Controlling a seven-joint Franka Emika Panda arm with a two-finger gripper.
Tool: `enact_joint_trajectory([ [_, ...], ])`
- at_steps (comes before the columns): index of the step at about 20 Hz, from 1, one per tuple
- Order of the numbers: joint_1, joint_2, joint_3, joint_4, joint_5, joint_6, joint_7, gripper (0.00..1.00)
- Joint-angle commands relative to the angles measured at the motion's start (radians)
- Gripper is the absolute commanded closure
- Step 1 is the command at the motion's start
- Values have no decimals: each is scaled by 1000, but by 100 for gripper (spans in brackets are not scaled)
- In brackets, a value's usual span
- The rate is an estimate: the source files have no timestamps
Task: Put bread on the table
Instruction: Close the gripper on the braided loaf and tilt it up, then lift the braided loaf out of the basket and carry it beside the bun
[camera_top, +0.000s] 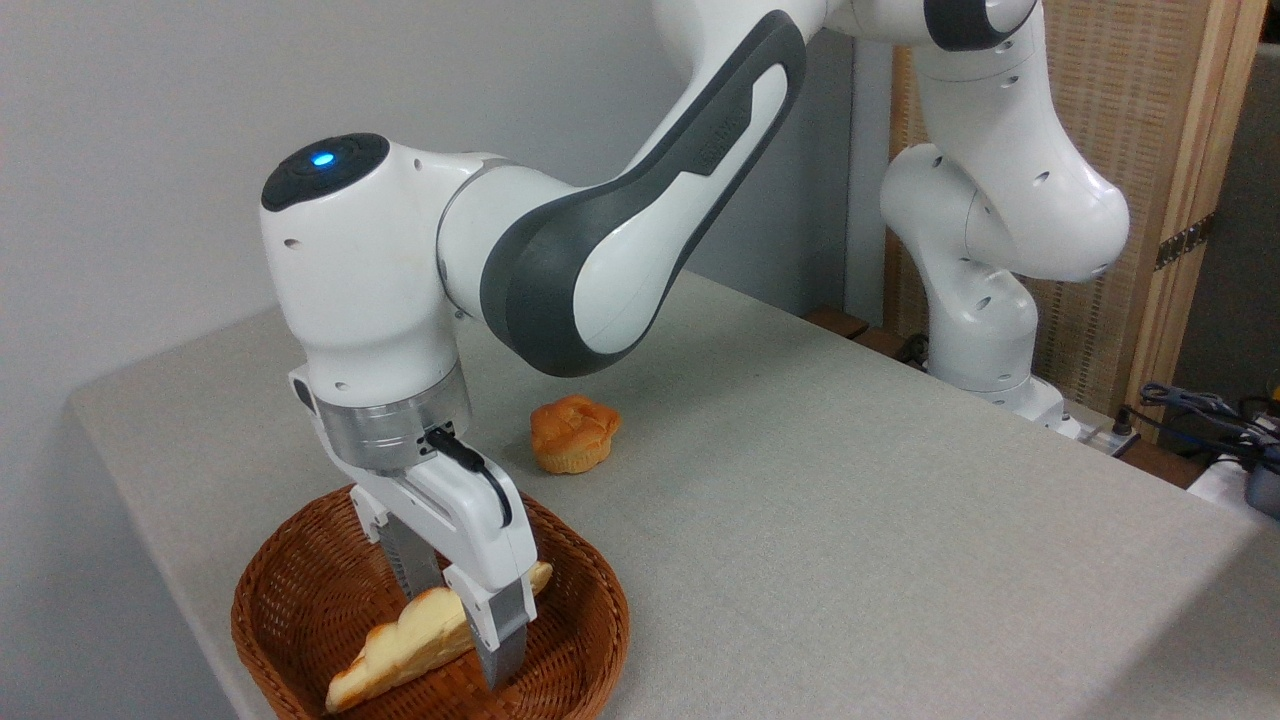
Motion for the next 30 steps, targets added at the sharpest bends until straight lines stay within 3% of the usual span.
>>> enact_joint_trajectory([
  [1, 16, 3, -9, -3, -16, 14, 38, 72],
  [15, 16, 0, -11, 15, -31, -24, 36, 75],
  [18, 16, -8, -5, 55, -88, -58, 36, 75],
  [24, 34, -14, -9, 78, -97, -74, 39, 75],
  [30, 37, -110, -6, 78, -125, -112, 44, 75],
])
